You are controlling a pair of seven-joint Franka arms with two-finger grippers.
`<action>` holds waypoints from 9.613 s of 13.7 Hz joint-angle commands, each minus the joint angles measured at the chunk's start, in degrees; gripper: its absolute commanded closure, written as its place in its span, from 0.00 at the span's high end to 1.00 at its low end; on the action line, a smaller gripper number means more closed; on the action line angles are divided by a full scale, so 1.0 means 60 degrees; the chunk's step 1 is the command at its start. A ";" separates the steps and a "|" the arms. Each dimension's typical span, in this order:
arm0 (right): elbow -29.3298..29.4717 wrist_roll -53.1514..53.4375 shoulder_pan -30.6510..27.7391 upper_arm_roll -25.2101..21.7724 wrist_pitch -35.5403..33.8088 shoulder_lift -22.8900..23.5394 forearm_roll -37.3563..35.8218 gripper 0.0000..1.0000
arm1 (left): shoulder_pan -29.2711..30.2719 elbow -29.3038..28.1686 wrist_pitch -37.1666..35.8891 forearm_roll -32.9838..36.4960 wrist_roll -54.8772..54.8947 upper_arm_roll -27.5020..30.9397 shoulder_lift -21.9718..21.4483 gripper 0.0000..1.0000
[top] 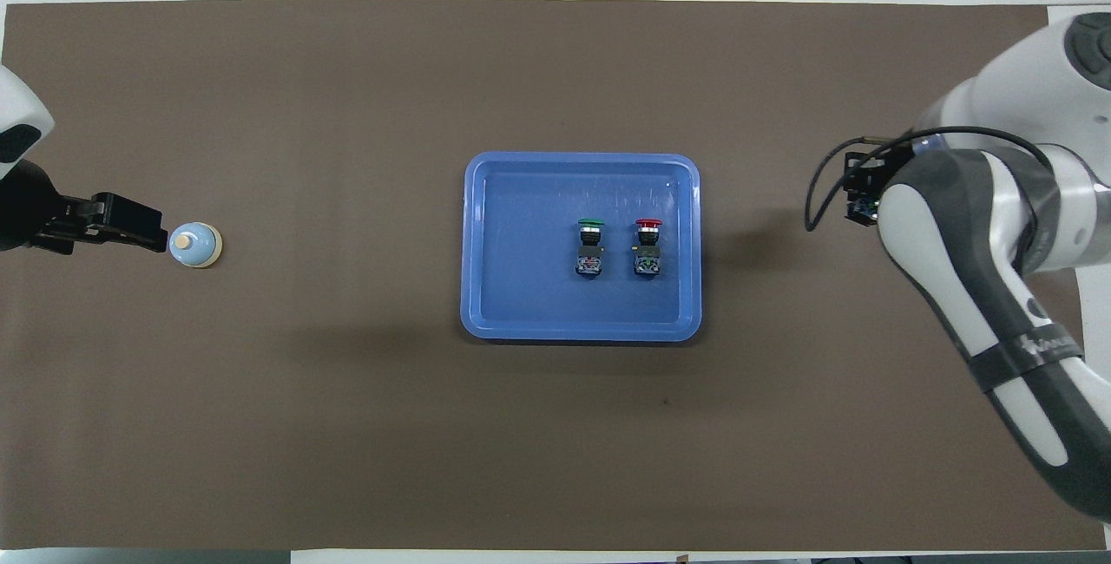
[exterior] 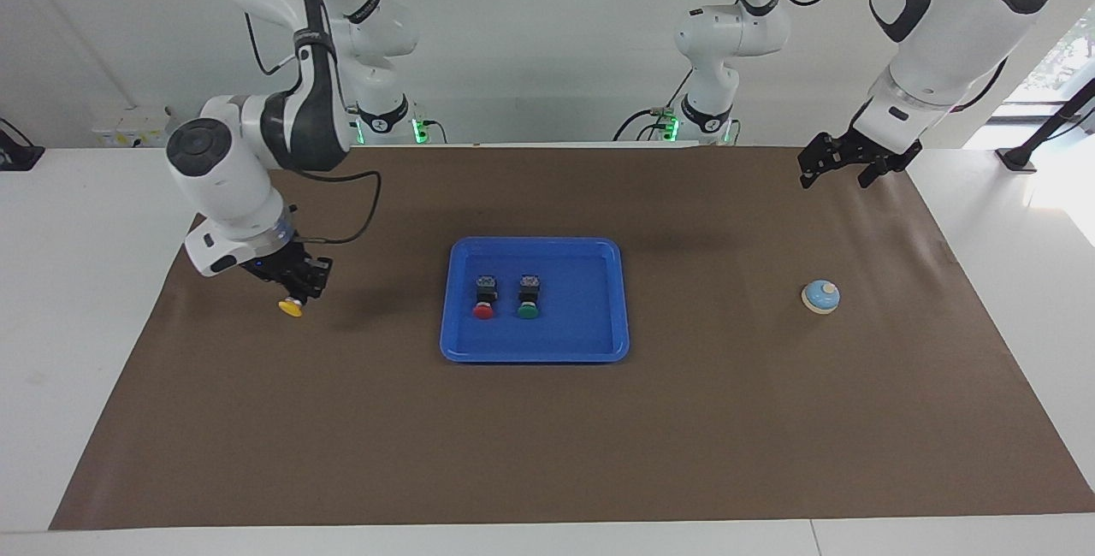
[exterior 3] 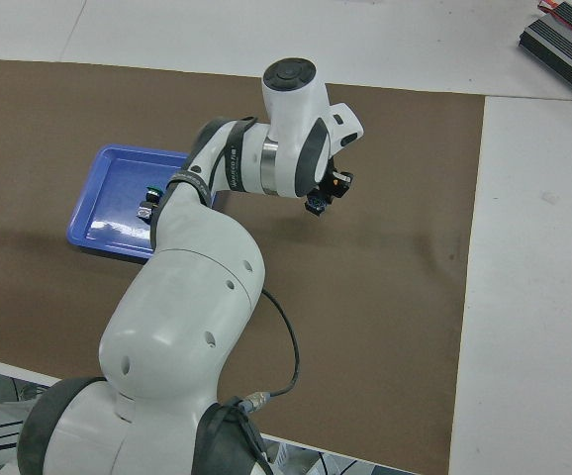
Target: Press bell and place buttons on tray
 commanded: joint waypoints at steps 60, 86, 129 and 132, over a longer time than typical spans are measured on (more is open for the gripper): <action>0.1264 -0.3398 -0.0662 -0.0267 -0.4384 -0.2431 0.0403 1.00 | 0.0058 -0.0063 -0.0078 -0.0117 -0.0064 -0.0007 -0.0123 1.00; 0.1117 -0.3340 -0.0633 -0.0252 -0.4355 -0.2548 0.0432 1.00 | 0.1538 -0.3314 0.6146 0.0058 0.0697 0.0081 0.1765 0.00; 0.1117 -0.3340 -0.0633 -0.0252 -0.4369 -0.2548 0.0432 1.00 | -0.0704 0.0419 -0.0356 0.0440 0.0595 0.0154 0.0272 1.00; 0.1117 -0.3340 -0.0633 -0.0252 -0.4369 -0.2548 0.0432 1.00 | -0.0514 0.0538 -0.0372 0.0410 0.0595 0.0023 0.0302 1.00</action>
